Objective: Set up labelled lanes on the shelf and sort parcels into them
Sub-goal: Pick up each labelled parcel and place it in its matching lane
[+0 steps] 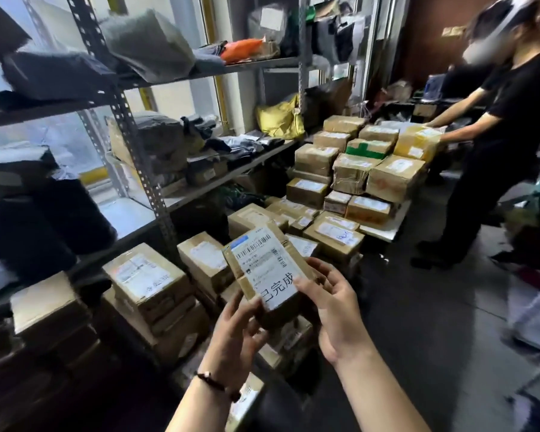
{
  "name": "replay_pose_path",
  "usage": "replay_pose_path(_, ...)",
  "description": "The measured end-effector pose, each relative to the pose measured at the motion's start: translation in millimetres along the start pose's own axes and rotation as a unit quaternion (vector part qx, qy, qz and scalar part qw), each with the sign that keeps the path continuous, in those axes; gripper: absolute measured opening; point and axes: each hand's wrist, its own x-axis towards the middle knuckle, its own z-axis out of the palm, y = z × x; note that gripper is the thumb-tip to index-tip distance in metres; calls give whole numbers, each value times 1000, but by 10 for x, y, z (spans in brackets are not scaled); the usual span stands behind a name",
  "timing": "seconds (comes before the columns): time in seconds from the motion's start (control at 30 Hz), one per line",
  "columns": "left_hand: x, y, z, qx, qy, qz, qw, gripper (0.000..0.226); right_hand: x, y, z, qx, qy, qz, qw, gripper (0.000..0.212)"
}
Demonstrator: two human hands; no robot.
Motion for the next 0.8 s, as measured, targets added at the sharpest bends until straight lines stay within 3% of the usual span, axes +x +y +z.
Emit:
replay_pose_path(0.1,395,-241,458,39,-8,4,999,80,303,-282,-520,5,8,-6,1000,54)
replay_pose_path(0.23,899,-556,1009,44,-22,-10,999,83,798,-631,-1122,1,24,-6,1000,65)
replay_pose_path(0.43,1511,-680,1407,11,-6,-9,1000,65,1590,-970,-1694,-100,-46,86,990,45)
replay_pose_path(0.57,1936,-685,1392,27,19,-10,999,62,2071,-988,-1750,-162,-52,120,978,74)
replay_pose_path(0.73,2445,-695,1232,53,19,-14,998,76,2684,-939,-1752,-166,-84,191,964,36)
replay_pose_path(0.8,2648,-757,1137,53,14,-19,998,79,2942,-921,-1785,-192,-98,208,954,36)
